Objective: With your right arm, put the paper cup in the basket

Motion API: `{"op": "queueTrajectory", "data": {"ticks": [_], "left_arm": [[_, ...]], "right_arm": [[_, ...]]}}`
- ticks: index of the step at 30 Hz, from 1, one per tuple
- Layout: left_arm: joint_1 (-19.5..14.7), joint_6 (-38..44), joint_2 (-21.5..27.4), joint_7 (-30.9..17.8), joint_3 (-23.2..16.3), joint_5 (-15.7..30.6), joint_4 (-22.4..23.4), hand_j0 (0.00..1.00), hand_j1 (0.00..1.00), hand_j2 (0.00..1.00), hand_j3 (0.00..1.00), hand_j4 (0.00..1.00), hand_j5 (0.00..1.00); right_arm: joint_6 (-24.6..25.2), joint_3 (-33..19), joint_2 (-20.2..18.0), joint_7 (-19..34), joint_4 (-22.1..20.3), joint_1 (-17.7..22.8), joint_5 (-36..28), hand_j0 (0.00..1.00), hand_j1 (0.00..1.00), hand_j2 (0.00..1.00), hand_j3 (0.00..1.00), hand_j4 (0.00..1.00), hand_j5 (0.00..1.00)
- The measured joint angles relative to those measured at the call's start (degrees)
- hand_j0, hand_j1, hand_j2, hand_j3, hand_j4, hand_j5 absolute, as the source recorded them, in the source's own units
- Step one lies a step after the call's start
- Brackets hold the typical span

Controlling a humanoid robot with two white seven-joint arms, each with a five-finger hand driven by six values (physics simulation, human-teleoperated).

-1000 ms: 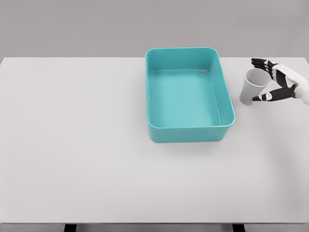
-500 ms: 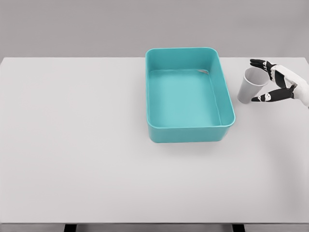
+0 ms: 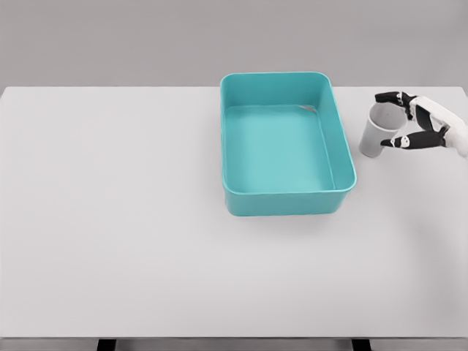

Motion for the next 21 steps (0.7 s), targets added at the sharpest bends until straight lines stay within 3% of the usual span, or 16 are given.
{"op": "queueTrajectory", "data": {"ticks": [6,21], "left_arm": [[0.0,0.0,0.0,0.0,0.0,0.0,0.0,1.00,1.00,1.00,1.00,1.00,1.00],[0.0,0.0,0.0,0.0,0.0,0.0,0.0,1.00,1.00,1.00,1.00,1.00,1.00]], "right_arm": [[-0.2,-0.2,0.0,0.0,-0.3,-0.3,0.0,0.77,0.77,0.77,0.77,0.77,0.77],[-0.5,-1.4,-0.3,0.1,-1.9,-1.3,-0.2,0.77,0.77,0.77,0.77,0.77,0.77]]}}
